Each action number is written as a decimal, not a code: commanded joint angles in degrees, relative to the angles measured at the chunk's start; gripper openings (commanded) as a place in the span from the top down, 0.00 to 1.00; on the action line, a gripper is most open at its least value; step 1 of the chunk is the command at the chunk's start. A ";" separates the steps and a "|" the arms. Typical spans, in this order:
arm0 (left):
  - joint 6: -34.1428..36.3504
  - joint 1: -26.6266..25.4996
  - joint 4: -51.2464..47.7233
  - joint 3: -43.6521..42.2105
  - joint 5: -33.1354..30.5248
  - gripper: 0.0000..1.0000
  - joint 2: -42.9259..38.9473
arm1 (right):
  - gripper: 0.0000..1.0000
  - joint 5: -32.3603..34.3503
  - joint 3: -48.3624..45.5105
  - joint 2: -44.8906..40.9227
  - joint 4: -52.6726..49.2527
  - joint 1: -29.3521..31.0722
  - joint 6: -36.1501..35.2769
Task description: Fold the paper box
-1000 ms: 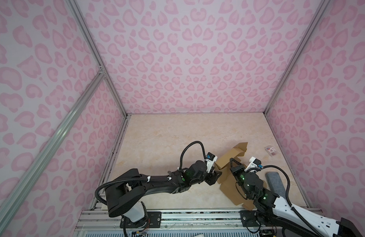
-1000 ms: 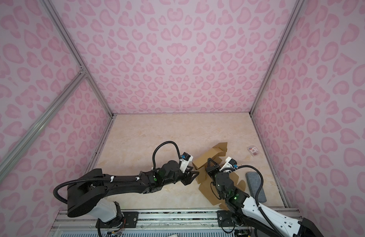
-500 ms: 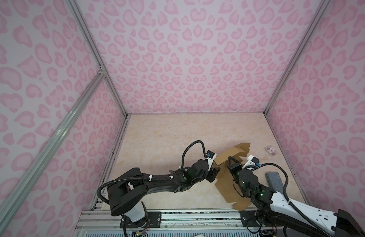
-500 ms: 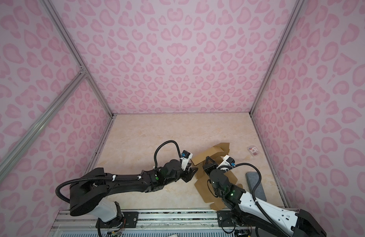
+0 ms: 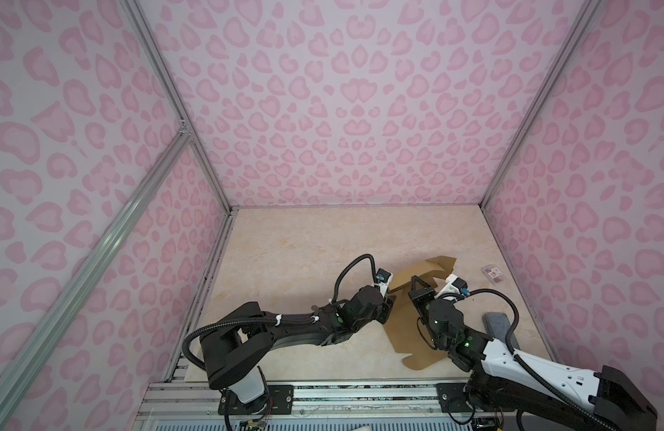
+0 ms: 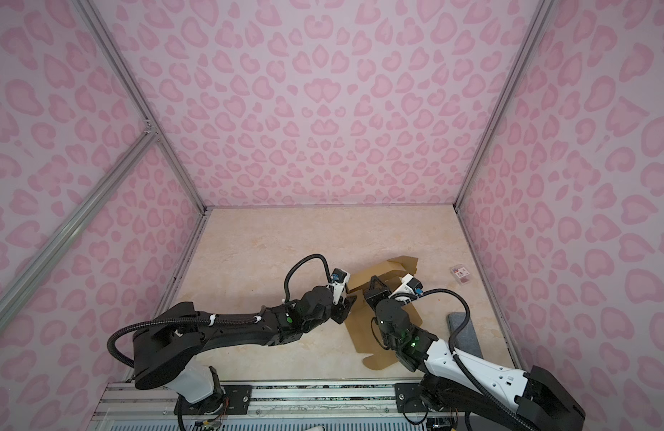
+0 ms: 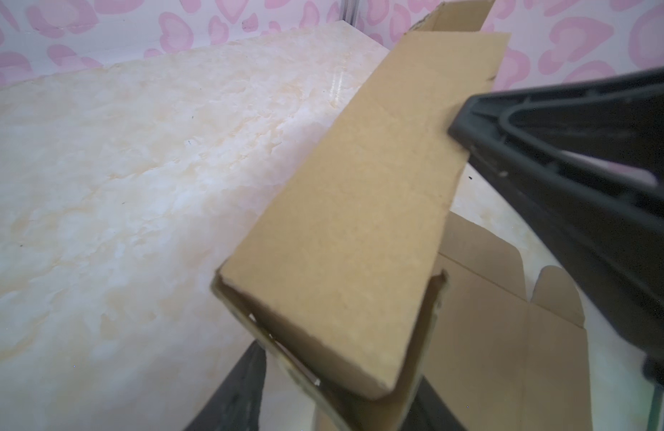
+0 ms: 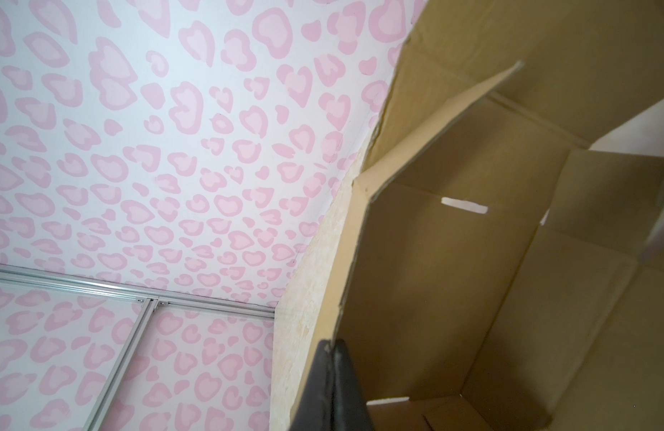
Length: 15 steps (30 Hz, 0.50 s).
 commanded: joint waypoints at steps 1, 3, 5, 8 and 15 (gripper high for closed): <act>1.64 1.18 1.81 -0.22 -1.62 0.48 0.04 | 1.00 -1.17 0.51 2.59 5.78 -0.74 -0.96; 1.96 2.29 2.08 -0.14 -1.30 0.48 0.02 | 1.00 -1.87 0.99 4.27 6.76 -1.13 -0.74; 2.47 3.24 2.25 0.03 -1.28 0.49 0.11 | 1.00 -2.20 1.33 5.68 8.04 -1.27 -0.54; 3.02 4.85 2.55 0.00 -1.08 0.50 0.23 | 1.00 -2.52 1.99 7.37 9.05 -1.47 -0.32; 3.58 7.10 4.41 -0.25 0.06 0.52 1.05 | 1.00 -3.48 2.76 10.88 11.59 -2.14 0.70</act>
